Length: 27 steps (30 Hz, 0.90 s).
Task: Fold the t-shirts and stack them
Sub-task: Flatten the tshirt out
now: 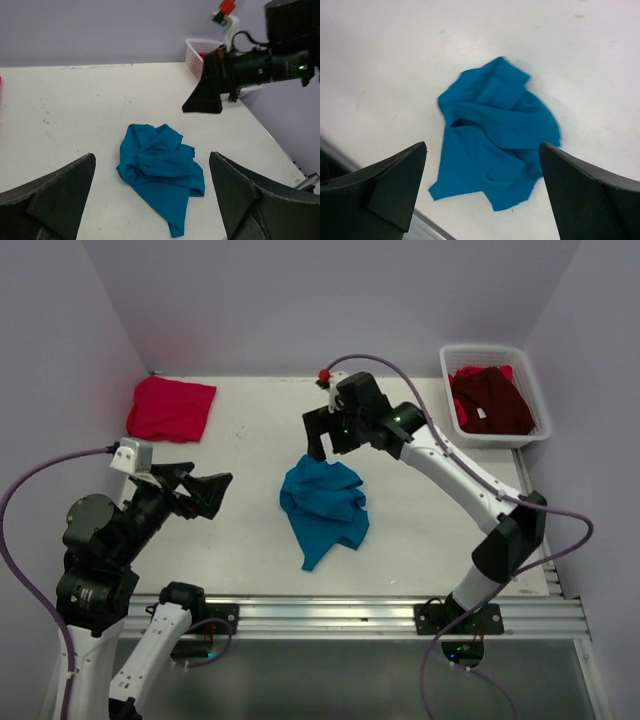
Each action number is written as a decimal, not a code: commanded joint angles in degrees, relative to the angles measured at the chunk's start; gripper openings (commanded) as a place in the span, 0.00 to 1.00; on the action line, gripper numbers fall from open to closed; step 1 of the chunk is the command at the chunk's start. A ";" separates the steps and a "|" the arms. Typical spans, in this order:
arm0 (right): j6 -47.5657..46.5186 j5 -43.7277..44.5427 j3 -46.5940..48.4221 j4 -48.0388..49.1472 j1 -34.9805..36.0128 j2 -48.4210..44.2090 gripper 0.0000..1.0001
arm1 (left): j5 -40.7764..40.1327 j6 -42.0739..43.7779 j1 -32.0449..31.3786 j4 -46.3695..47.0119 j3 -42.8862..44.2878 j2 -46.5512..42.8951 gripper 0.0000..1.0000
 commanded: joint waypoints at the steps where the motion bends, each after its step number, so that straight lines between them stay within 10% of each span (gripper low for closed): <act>1: 12.21 29.61 -2.40 -2.24 -0.15 -10.69 0.99 | 4.70 2.33 0.21 1.36 -2.46 3.25 1.00; 8: 26.30 49.26 -12.86 -14.64 -0.15 -23.77 0.99 | 12.38 9.88 -0.66 5.22 -10.20 16.07 1.00; 27: 26.31 41.97 -22.98 -21.68 -0.15 -41.90 0.99 | -29.77 21.40 -37.39 4.79 18.35 64.76 1.00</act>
